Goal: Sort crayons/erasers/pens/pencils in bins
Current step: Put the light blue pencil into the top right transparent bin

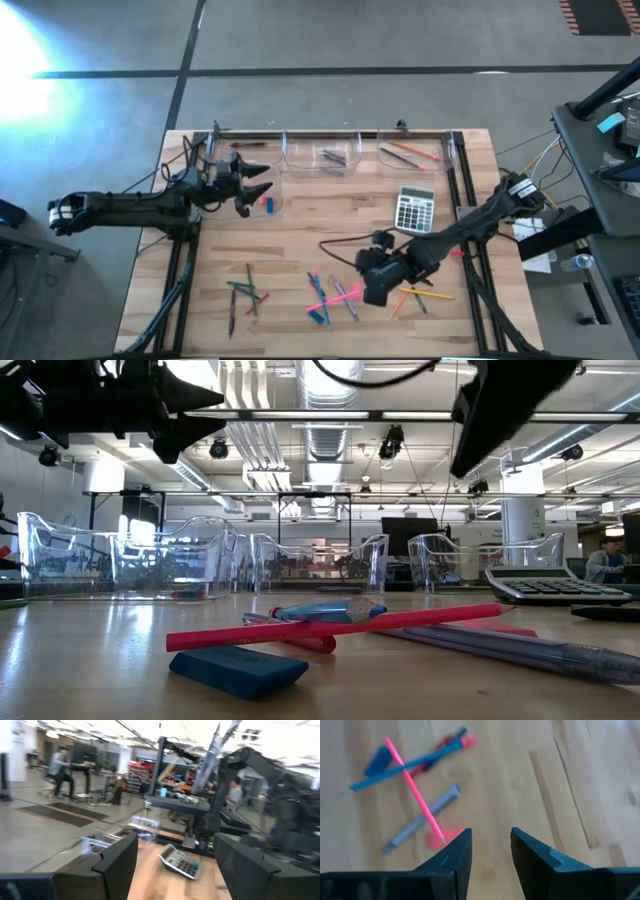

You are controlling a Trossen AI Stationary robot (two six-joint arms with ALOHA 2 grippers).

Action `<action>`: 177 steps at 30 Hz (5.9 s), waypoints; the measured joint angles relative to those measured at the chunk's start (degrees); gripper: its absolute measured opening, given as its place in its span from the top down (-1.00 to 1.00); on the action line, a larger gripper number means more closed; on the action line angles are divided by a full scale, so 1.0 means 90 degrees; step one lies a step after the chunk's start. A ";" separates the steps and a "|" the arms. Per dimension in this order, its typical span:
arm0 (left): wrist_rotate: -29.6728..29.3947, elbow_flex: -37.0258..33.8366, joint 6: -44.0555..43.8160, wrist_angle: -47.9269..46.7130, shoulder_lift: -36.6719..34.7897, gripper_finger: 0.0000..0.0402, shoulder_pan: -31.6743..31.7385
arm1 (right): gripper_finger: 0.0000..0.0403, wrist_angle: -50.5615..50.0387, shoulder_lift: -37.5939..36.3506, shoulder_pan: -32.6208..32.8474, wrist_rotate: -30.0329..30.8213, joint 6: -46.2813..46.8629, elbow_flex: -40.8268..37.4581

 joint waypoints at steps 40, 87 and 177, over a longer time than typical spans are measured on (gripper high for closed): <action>0.0444 0.4179 0.3434 -0.3175 0.6070 -0.22 -0.3341 | 0.47 0.1463 -0.4297 0.0246 0.3034 0.0405 -0.3488; 0.1709 0.5884 0.4511 -0.4886 0.7732 0.04 -0.3482 | 0.48 0.1517 -0.4231 0.0246 0.3041 0.0199 -0.3416; 0.0693 0.2543 0.1715 -0.0055 0.4049 0.97 -0.1896 | 0.48 0.4646 -0.2433 -0.0346 0.4997 -0.0271 -0.4791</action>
